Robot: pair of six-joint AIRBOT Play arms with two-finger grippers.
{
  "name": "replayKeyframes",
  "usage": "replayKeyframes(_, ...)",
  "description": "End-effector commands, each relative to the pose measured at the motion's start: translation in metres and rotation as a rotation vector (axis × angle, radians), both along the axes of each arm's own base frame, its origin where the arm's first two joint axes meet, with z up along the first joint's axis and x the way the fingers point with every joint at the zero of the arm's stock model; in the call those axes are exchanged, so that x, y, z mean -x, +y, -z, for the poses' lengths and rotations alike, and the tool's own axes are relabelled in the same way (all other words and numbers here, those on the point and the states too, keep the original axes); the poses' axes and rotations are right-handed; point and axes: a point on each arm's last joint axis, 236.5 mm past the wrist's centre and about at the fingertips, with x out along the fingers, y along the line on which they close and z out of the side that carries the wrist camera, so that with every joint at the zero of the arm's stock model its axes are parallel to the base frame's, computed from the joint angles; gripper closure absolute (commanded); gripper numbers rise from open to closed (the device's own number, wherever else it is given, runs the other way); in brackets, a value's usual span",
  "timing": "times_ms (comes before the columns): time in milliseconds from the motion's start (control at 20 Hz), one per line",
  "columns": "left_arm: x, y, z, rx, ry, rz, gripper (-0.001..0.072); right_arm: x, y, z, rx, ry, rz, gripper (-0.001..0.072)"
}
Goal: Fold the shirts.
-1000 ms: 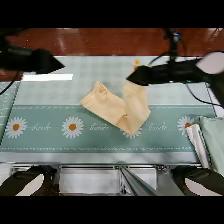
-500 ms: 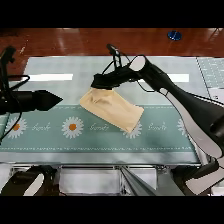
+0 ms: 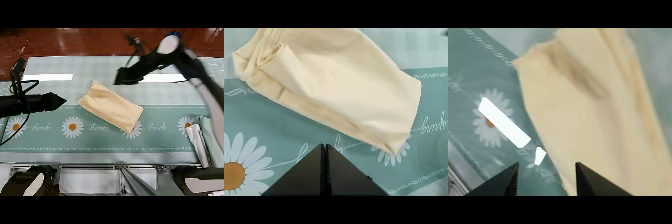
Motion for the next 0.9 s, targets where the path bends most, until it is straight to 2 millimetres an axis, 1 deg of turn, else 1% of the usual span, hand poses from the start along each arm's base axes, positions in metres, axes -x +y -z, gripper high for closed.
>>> replayKeyframes(0,-0.002,0.003,0.002,0.001,0.004,-0.012,0.0689,0.015,-0.169,-0.026,0.371,-0.121,0.322,0.0297)
replayKeyframes(50,-0.002,0.003,0.002,0.001,0.004,-0.012,0.0689,0.025,-0.201,-0.022,0.380,-0.151,0.455,0.0297)
replayKeyframes(100,-0.002,0.003,0.002,0.001,0.004,-0.012,0.0689,0.037,-0.220,-0.009,0.355,-0.159,0.568,0.0297)
replayKeyframes(150,-0.002,0.003,0.002,0.001,0.004,-0.012,0.0689,0.052,-0.232,0.014,0.307,-0.142,0.680,0.0297)
replayKeyframes(200,-0.002,0.003,0.002,0.001,0.004,-0.012,0.0689,0.066,-0.233,0.041,0.240,-0.104,0.763,0.0297)
replayKeyframes(250,-0.002,0.003,0.002,0.001,0.004,-0.012,0.0689,0.082,-0.220,0.072,0.144,-0.038,0.816,0.0297)
replayKeyframes(300,-0.002,0.003,0.002,0.002,0.004,-0.012,0.0689,0.094,-0.201,0.097,0.057,0.032,0.836,0.0297)
replayKeyframes(350,-0.002,0.003,0.002,0.002,0.004,-0.012,0.0689,0.106,-0.177,0.120,-0.030,0.103,0.835,0.0298)
replayKeyframes(400,-0.002,0.002,0.002,0.005,0.004,-0.012,0.0689,0.114,-0.157,0.138,-0.094,0.156,0.824,0.0298)
replayKeyframes(450,-0.002,0.002,0.002,0.005,0.004,-0.012,0.0689,0.119,-0.141,0.149,-0.129,0.195,0.805,0.0297)
replayKeyframes(550,-0.002,0.002,0.002,0.008,0.004,-0.012,0.0689,0.122,-0.113,0.164,-0.166,0.246,0.748,0.0297)
replayKeyframes(650,-0.002,0.001,0.002,0.012,0.006,-0.012,0.0689,0.117,-0.089,0.173,-0.235,0.287,0.727,0.0297)
replayKeyframes(850,-0.002,0.001,0.002,0.012,0.006,-0.012,0.0689,0.106,-0.059,0.182,-0.331,0.356,0.657,0.0297)
